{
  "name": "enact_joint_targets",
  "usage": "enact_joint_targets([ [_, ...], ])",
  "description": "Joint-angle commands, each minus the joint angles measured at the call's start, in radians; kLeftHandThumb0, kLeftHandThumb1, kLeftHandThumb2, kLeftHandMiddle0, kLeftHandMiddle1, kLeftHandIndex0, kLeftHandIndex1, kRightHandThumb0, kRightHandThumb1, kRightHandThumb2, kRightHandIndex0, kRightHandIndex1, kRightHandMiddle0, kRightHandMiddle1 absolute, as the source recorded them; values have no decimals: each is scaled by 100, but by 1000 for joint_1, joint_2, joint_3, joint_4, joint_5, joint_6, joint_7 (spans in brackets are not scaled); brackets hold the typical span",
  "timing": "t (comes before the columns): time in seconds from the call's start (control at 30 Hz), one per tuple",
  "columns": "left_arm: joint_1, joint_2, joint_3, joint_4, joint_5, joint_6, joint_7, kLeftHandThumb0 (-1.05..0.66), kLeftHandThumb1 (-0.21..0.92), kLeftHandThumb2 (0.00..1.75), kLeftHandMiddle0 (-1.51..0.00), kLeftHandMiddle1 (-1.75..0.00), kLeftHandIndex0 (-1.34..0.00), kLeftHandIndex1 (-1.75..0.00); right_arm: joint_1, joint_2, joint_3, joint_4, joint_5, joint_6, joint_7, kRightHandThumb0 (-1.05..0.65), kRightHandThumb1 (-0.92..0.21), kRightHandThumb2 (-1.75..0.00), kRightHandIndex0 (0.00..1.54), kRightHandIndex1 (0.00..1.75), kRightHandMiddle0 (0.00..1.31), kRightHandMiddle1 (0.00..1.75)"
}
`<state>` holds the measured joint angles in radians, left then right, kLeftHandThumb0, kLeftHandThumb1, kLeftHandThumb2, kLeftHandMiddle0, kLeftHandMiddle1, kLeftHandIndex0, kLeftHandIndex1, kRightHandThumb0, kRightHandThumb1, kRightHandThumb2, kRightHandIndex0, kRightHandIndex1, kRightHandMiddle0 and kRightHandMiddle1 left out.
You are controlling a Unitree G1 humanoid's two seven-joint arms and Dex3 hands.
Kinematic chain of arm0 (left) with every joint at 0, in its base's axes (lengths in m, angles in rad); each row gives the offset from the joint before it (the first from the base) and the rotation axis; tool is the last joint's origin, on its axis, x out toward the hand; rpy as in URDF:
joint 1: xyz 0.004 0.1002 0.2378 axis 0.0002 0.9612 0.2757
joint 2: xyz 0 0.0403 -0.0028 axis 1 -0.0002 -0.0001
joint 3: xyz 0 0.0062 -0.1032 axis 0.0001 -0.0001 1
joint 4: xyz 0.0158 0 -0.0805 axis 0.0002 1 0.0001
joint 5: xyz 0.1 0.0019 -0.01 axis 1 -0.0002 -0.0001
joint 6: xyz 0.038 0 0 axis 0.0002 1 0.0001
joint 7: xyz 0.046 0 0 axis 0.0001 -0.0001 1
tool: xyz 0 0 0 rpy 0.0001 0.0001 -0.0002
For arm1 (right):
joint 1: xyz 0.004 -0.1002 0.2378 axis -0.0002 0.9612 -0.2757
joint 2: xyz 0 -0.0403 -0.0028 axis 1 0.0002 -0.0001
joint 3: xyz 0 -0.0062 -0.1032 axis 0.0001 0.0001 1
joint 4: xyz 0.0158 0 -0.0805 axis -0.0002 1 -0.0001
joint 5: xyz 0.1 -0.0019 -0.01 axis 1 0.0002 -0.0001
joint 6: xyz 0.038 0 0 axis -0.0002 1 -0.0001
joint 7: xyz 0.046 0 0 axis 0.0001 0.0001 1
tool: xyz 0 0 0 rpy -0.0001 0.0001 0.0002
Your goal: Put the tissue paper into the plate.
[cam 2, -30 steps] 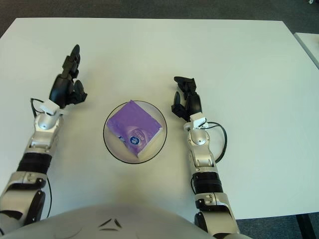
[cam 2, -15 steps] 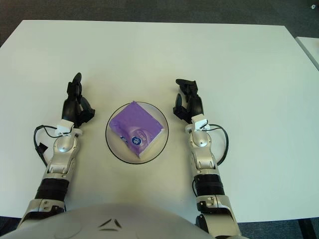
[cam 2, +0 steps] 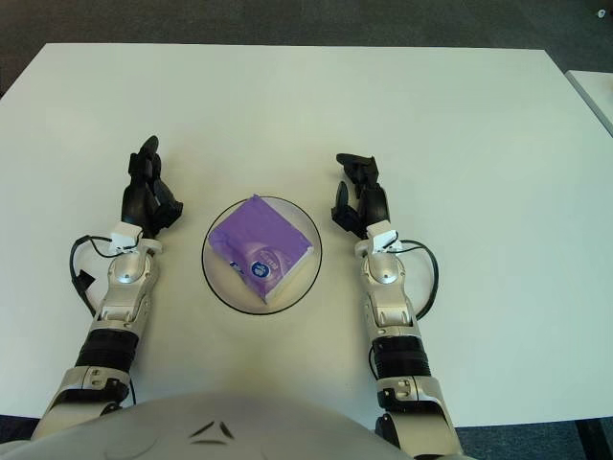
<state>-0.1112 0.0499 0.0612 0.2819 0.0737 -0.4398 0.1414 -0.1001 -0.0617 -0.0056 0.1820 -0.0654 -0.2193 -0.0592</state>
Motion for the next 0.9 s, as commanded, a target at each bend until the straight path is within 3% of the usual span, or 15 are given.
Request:
enact_joint_targets([
  [0.0,90,-5,-2,92,10,25,-1,-76,92,105,-17,-3,0,-52,93,10,10,77,-4,108,9,-59,-92,-92,24,51,0,107],
  [0.87,127,7,-31,57,59,62,7,-76,92,102,-19,-3,0,-57,94,16,13,71,-6,113,3,-59,-92,-93,25,51,0,106],
])
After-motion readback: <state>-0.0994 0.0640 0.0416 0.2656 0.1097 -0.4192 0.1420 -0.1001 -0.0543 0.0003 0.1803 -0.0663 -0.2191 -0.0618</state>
